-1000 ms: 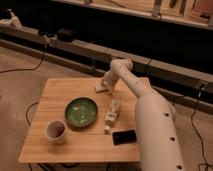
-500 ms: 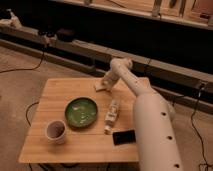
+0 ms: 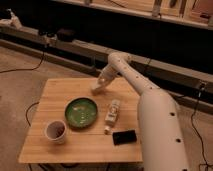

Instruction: Place the white sponge in the ceramic bowl

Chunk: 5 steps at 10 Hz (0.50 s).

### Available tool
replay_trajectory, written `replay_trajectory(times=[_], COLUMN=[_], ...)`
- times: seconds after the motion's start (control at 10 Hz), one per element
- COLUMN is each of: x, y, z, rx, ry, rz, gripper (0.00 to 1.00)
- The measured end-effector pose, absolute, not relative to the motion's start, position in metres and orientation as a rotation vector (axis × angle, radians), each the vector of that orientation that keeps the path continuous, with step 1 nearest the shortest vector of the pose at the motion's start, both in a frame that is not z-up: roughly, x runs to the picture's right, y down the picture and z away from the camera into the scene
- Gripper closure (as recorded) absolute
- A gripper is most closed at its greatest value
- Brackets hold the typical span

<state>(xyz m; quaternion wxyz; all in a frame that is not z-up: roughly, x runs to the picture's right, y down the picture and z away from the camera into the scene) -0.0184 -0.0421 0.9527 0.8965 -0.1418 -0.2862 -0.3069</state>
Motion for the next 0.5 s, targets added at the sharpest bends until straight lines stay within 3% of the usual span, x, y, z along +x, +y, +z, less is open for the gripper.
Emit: replay_trajectory(times=[0.5], x=[-0.07], y=[-0.032], z=[0.869], rx=[-0.285], ry=[-0.774], rz=[-0.729], gripper=[1.0])
